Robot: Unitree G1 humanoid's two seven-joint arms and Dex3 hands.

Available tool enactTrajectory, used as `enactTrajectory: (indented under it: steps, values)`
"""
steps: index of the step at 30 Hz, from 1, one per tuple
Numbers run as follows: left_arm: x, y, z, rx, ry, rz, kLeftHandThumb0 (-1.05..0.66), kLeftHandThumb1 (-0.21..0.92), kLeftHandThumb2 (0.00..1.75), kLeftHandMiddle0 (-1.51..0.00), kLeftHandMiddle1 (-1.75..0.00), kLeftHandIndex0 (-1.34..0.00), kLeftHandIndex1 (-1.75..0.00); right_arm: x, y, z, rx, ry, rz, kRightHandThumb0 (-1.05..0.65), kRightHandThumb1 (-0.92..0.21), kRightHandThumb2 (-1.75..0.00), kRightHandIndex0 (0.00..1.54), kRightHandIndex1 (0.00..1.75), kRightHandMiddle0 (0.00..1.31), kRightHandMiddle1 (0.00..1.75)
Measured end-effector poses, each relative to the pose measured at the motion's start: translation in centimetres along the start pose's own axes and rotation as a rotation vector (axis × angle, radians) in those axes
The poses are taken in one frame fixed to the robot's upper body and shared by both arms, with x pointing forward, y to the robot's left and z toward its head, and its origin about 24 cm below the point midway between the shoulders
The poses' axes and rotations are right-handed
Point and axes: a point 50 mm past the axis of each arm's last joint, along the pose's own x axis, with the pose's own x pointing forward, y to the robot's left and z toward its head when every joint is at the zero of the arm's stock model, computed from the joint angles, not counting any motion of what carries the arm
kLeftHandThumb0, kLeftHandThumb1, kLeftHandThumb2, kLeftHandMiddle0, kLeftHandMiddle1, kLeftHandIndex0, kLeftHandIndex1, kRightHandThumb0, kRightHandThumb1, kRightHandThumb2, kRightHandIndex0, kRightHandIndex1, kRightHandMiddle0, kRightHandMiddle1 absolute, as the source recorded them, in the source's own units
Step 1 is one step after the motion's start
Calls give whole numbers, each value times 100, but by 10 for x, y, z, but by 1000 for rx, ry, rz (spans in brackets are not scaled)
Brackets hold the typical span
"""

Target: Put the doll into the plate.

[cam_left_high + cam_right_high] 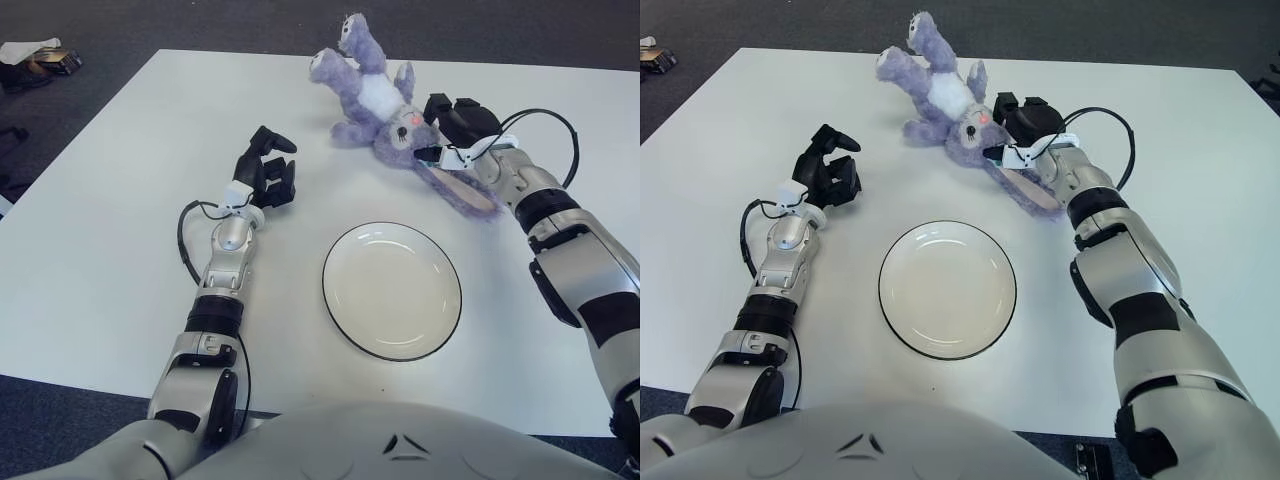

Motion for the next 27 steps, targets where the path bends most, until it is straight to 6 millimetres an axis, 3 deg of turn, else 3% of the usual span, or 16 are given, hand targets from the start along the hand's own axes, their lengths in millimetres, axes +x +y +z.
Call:
enactTrajectory:
  steps: [11,27]
  values:
    - [0,-1,0,3,5,-4,-40,59,97,-104,-175,-40,-175,-19,-2,-10,-21,-59,2,-36,-92,-51,28,139,20,175]
    - [0,0,-2,8,18,-7,-40,60,97,-103,-175,-40,-175,-39,-3,-19,-26,-64,20,-35,-92,-51,27,133,19,175]
